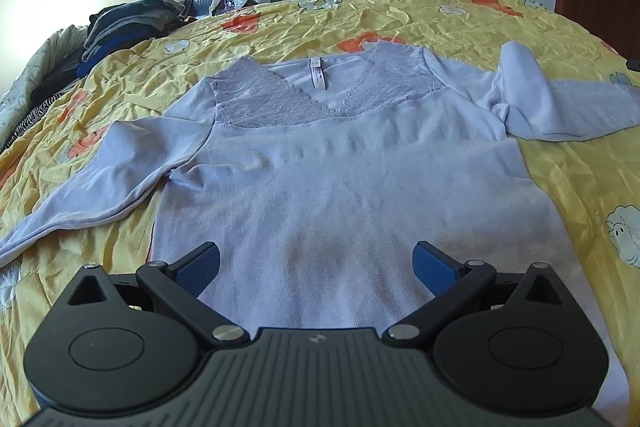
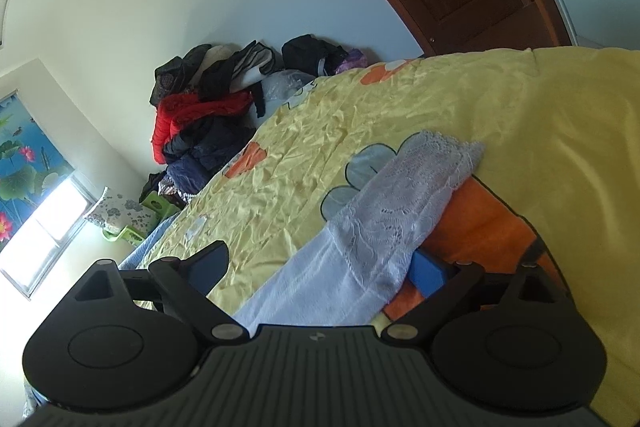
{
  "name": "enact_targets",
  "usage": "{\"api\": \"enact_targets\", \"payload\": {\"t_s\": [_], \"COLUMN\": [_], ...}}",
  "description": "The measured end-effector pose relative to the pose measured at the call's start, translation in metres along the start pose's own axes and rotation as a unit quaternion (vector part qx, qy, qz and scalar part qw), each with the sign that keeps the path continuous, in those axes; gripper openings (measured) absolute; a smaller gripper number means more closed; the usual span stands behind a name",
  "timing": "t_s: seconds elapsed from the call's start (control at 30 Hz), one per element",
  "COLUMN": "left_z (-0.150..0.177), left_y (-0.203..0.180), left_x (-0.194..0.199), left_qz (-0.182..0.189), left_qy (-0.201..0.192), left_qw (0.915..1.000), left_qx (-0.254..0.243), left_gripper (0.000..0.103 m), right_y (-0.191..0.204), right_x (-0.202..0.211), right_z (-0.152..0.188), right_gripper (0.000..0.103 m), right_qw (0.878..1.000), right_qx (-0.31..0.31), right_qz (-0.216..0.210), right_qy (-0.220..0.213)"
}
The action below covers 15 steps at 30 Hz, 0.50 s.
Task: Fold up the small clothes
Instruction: 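Roll the right gripper and grasp the lace cuff of the sleeve nearest it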
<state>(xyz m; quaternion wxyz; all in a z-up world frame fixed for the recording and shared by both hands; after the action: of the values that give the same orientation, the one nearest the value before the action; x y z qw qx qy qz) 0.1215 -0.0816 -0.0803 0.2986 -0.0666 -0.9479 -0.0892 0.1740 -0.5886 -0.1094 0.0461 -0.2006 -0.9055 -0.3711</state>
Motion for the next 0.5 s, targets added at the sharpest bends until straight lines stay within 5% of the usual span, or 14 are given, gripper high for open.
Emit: {"api": "enact_targets", "payload": {"t_s": [0.1,0.17,0.23,0.5], "left_z": [0.000,0.001,0.000,-0.003], "left_y": [0.003,0.005,0.008,0.021], "left_x": [-0.001,-0.002,-0.003,-0.005], "left_qz": [-0.002,-0.002,-0.003,-0.016], "left_qy": [0.001,0.003,0.004,-0.002], "left_qw": [1.0000,1.0000,0.9999,0.9997], "left_qx": [0.004,0.007,0.010,0.017], "left_gripper": [0.103,0.103,0.103,0.103], "right_y": [-0.001,-0.007,-0.018,0.000], "right_x": [-0.009,-0.018,-0.020,0.003], "right_z": [-0.003,0.000,0.004,0.002], "right_gripper": [0.081,0.053,0.014,0.012], "right_qw": [1.000,0.999,0.997,0.997], "right_qx": [-0.010,-0.034,-0.072,-0.076], "right_qz": [0.003,0.006,0.019,-0.013], "right_qy": [0.000,0.019,0.033,0.001]}}
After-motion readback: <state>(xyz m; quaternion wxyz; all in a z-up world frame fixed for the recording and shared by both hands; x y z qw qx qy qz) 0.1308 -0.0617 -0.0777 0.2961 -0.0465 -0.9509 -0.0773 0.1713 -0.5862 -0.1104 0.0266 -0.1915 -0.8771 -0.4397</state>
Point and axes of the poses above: each gripper's, at about its wrist camera, not at the fingertips, and x roughly against the way its jaws point, y to its left, z to its underside, the point moved 7 cm from there along -x, roughly the way its jaws point, and after that the axes turned 10 degrees about -y, right-handed, at the moved point
